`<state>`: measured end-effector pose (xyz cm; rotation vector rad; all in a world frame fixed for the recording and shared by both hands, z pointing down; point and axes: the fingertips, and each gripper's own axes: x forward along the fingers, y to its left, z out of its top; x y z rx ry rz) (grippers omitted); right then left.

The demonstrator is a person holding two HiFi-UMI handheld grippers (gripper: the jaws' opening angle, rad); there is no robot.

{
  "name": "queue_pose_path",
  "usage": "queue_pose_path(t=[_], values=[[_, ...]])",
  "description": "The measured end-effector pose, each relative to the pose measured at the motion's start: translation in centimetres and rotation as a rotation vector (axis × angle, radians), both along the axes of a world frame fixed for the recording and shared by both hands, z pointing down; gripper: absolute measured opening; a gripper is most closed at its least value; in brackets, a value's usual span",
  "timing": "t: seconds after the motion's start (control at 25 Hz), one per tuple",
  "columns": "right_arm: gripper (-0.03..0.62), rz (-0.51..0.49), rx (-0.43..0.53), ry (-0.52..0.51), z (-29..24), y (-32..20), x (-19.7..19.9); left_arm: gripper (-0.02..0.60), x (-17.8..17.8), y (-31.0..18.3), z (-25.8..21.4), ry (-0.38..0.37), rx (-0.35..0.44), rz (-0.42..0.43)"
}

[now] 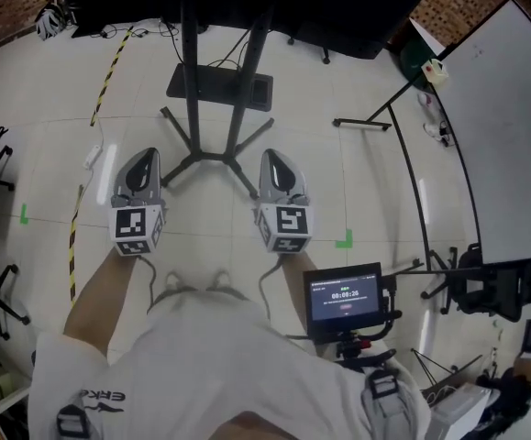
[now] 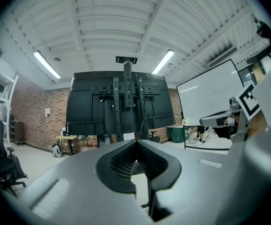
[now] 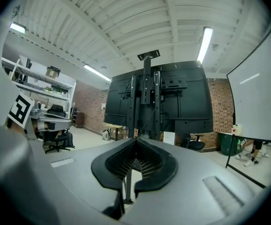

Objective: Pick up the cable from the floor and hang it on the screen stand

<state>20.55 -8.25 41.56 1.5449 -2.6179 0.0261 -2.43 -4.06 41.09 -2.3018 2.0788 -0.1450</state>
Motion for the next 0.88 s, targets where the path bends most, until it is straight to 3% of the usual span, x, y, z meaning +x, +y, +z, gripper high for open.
queue_pose_path(t=[0.32,0.6,0.88], values=[[0.012,-0.069,0.022,-0.023,1.7,5.8,-4.0,0.003,0.8,4.6,3.6,-0.01,-0.035,0.055],[0.012,-0.109,-0.01,-0.03,3.4,8.4,-3.9,0.003,2.9,7.0,4.9,-0.038,-0.055,0.07],[0.012,-0.061,-0.089,-0.029,5.4,8.3,-2.9,0.002,3.4,6.9,6.6,-0.022,-0.077,0.104]])
